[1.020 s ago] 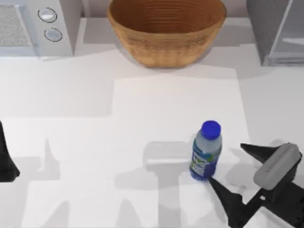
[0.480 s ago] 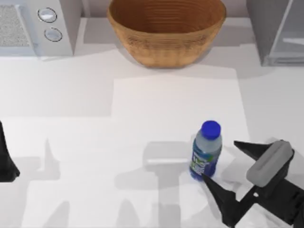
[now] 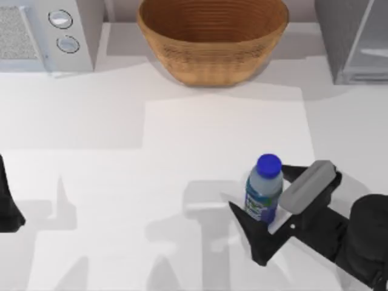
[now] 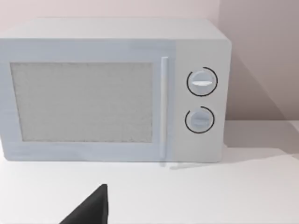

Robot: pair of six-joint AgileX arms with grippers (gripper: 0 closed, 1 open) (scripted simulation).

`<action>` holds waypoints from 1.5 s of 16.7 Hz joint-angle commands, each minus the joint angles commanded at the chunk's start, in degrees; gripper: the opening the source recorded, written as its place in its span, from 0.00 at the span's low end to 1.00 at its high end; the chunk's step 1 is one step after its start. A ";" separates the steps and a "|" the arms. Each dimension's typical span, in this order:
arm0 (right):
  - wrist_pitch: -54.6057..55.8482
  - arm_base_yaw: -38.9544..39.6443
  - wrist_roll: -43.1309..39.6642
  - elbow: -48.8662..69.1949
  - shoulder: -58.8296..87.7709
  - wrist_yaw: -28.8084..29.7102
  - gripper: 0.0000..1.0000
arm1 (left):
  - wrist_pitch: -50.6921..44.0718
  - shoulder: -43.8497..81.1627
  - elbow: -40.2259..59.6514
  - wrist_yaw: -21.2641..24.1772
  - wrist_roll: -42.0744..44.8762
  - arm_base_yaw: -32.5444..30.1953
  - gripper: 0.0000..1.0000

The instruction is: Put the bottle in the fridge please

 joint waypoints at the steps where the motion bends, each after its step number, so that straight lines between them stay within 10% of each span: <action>1: 0.00 0.00 0.00 0.00 0.00 0.00 1.00 | 0.00 0.00 0.00 0.00 0.00 0.00 1.00; 3: 0.00 0.00 0.00 0.00 0.00 0.00 1.00 | 0.00 0.00 0.00 0.00 0.00 0.00 1.00; 16: 0.00 0.00 0.00 0.00 0.00 0.00 0.03 | 0.00 0.00 0.00 0.00 0.00 0.00 1.00; 25: 0.00 -0.06 0.07 -0.06 -0.01 0.00 0.01 | 0.00 0.00 0.00 0.00 0.00 0.00 1.00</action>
